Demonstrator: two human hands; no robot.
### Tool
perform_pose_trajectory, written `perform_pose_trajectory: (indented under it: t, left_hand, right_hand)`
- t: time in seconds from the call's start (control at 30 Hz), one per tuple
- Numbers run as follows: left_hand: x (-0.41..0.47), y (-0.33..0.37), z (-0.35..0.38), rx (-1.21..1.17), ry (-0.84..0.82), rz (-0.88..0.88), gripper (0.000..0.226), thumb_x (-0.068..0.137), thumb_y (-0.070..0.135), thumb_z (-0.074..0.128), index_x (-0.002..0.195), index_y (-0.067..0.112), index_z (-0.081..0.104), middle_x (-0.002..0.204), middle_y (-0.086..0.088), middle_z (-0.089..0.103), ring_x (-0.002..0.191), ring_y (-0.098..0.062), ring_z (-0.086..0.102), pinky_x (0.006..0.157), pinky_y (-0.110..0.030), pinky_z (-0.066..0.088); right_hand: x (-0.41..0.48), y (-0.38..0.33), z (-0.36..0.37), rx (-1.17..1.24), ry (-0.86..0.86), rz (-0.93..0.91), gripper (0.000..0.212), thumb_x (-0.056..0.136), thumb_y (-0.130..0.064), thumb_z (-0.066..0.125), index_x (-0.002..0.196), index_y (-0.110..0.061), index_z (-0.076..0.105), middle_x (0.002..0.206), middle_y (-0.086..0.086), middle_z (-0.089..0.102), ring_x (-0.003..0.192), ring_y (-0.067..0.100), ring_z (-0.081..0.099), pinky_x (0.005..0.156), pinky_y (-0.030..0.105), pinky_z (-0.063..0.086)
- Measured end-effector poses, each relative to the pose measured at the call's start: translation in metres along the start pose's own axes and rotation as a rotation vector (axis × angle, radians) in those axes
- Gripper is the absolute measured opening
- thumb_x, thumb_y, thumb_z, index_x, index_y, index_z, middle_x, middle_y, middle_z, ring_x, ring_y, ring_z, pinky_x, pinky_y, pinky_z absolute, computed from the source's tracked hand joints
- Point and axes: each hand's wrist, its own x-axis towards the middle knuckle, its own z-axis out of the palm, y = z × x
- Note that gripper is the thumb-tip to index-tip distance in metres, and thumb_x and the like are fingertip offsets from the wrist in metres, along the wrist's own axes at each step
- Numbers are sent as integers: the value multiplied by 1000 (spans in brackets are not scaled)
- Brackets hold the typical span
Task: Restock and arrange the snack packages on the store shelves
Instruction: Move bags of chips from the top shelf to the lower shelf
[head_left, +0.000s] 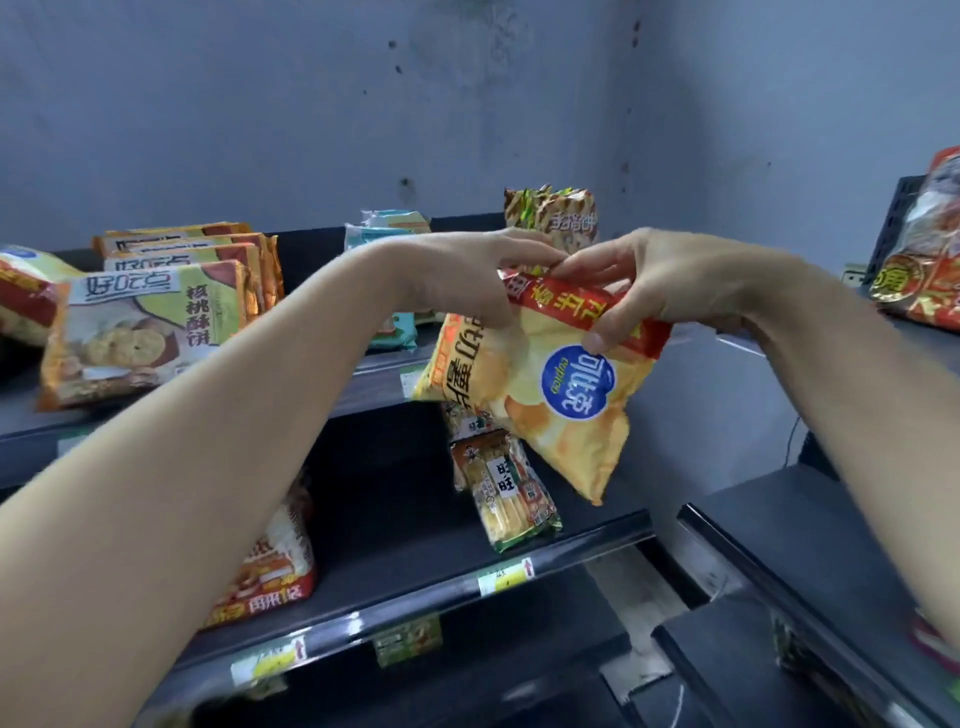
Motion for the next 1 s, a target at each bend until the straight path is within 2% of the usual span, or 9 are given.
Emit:
perform_pose_trajectory:
  t: [0.03, 0.1, 0.2, 0.3, 0.43, 0.63, 0.73, 0.9, 1.0]
  left_hand:
    - [-9, 0, 0, -44, -75, -40, 72, 78, -2, 63, 135, 38, 44, 133, 15, 52, 116, -9, 53, 96, -32, 46]
    - [-27, -3, 3, -61, -129, -117, 59, 80, 10, 70, 132, 30, 50, 119, 13, 63, 110, -9, 59, 98, -33, 45]
    - [-51, -10, 15, 55, -18, -245, 46, 79, 27, 73, 123, 30, 59, 110, 15, 66, 104, -7, 61, 98, -33, 43]
    - [-73, -13, 30, 40, 80, -370, 35, 77, 27, 75, 112, 27, 67, 103, 13, 69, 97, -7, 63, 95, -35, 46]
    - [-104, -17, 49, -34, 176, -524, 27, 76, 27, 76, 102, 28, 69, 89, 15, 69, 81, -3, 64, 80, -27, 51]
    - [-146, -39, 91, -222, 259, -684, 14, 72, 19, 79, 72, 26, 66, 72, 12, 70, 76, -9, 66, 81, -35, 53]
    - [-173, -56, 114, -310, 288, -777, 15, 74, 15, 77, 70, 22, 65, 72, 8, 70, 74, -12, 67, 78, -35, 54]
    - [-223, -96, 138, -402, 435, -955, 9, 81, 18, 72, 80, 14, 64, 88, -5, 73, 82, -19, 71, 75, -34, 58]
    - [-258, -123, 149, -460, 587, -1042, 11, 83, 17, 70, 81, 8, 63, 84, -8, 72, 81, -24, 70, 73, -35, 57]
  right_hand:
    - [1, -4, 3, -64, -35, -1, 53, 64, 0, 80, 101, -37, 65, 96, -12, 72, 87, 11, 71, 72, 30, 59]
    - [5, -10, 12, -141, -94, -22, 51, 64, -4, 81, 102, -34, 65, 97, -12, 72, 89, 13, 70, 71, 31, 59]
    - [12, -15, 30, -193, -179, -76, 50, 65, -7, 82, 105, -29, 64, 99, -8, 70, 88, 15, 70, 68, 31, 59]
    - [21, -20, 48, -267, -269, -149, 50, 66, -14, 82, 108, -32, 61, 103, -9, 65, 88, 13, 68, 70, 31, 58]
    - [30, -26, 72, -289, -403, -241, 48, 69, -17, 81, 109, -33, 61, 107, -6, 64, 93, 16, 67, 80, 37, 58]
    - [47, -19, 118, -219, -624, -288, 50, 70, -22, 81, 115, -34, 60, 109, -2, 63, 92, 15, 65, 68, 26, 56]
    - [57, -10, 156, -139, -651, -278, 53, 70, -24, 81, 118, -26, 58, 109, 0, 59, 90, 13, 63, 61, 19, 52]
    - [76, -5, 225, 134, -575, -173, 67, 77, -23, 76, 136, -14, 45, 119, 6, 58, 103, 18, 61, 83, 30, 54]
    - [83, -7, 264, 93, -614, -146, 78, 79, -40, 72, 143, -15, 35, 133, 6, 54, 112, 18, 59, 86, 31, 53]
